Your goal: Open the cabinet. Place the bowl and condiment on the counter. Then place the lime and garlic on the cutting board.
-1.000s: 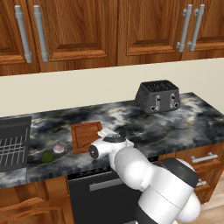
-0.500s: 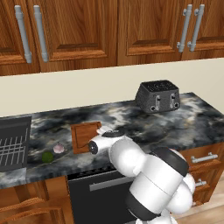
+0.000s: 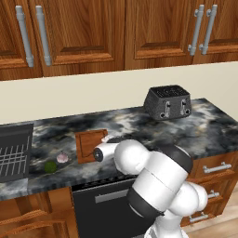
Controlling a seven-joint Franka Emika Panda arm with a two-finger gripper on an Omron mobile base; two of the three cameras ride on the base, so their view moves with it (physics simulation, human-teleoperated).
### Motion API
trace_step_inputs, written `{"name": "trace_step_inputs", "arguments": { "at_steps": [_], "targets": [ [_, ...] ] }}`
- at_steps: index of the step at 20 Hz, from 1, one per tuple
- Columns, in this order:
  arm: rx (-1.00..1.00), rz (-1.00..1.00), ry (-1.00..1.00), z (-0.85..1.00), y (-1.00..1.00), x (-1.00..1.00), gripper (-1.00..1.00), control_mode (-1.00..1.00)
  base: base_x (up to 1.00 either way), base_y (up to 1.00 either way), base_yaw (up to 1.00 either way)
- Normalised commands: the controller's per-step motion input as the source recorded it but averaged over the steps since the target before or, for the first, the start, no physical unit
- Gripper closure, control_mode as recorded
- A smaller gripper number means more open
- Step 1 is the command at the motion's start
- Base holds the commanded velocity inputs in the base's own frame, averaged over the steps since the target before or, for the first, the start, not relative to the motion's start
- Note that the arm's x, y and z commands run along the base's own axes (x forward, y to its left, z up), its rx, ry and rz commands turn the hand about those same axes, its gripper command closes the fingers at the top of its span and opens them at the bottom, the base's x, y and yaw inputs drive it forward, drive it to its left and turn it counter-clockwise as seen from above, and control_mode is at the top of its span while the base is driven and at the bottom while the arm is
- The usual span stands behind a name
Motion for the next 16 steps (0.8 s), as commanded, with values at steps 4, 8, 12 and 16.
{"name": "trace_step_inputs", "arguments": {
  "at_steps": [4,8,12,16],
  "targets": [
    [0.00,0.00,-0.03,-0.33,0.00,0.05,1.00,-1.00,0.00,0.00,0.00],
    [0.00,0.00,-0.06,-0.31,0.00,0.05,1.00,-1.00,0.00,0.00,0.00],
    [0.00,-0.01,-0.11,-0.37,0.00,0.00,1.00,-1.00,0.00,0.00,0.00],
    [0.08,-0.03,-0.10,-0.45,0.00,0.00,1.00,-1.00,0.00,0.00,0.00]
  ]
}}
